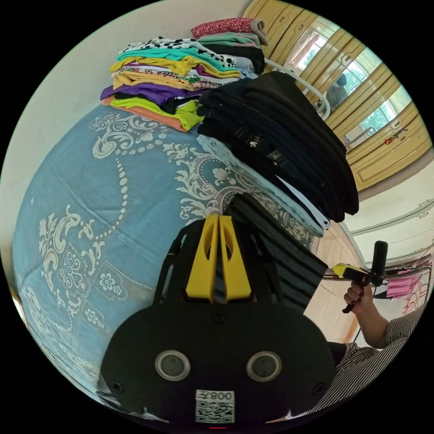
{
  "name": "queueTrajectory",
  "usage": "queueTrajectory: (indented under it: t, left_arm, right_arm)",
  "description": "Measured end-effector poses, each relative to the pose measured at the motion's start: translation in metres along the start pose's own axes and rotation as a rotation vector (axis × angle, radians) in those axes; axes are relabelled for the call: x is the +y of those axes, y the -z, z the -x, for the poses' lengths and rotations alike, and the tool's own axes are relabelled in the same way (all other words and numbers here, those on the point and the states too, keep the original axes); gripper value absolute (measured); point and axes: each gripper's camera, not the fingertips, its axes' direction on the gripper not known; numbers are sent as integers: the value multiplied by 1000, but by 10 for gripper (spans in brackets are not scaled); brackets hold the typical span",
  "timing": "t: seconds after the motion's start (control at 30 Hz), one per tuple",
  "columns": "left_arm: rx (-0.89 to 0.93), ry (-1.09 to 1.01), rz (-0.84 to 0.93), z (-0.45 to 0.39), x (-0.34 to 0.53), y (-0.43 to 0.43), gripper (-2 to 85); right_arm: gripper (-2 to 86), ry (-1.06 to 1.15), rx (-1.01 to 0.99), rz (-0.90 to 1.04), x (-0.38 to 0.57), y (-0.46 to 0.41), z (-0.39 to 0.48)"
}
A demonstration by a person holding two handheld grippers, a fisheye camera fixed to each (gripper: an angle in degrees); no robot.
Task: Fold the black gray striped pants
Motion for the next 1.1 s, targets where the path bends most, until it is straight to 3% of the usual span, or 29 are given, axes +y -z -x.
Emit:
queueTrajectory:
  t: [0.13,0.3,0.53,0.83,0.93,1.1]
  left_arm:
    - [-31,-28,49,-9,0,-25,0]
    - [-11,-85,-46,-25,42,-28,1]
    - [-23,-95,50,-23,64,-98,0]
    - [25,-62,25,5,132,-159,2]
    - [78,-40,-42,15,183,-156,5]
    - [84,143,-170,85,365,-123,26]
  right_arm:
    - [-1,73,56,28,-3,-14,27]
    - [-1,272,180,135,-3,-69,91]
    - [0,354,489,192,-9,-141,126]
    - [0,646,799,174,28,-219,198]
    - [0,617,793,221,24,-230,213]
    - [0,625,742,201,13,-243,252]
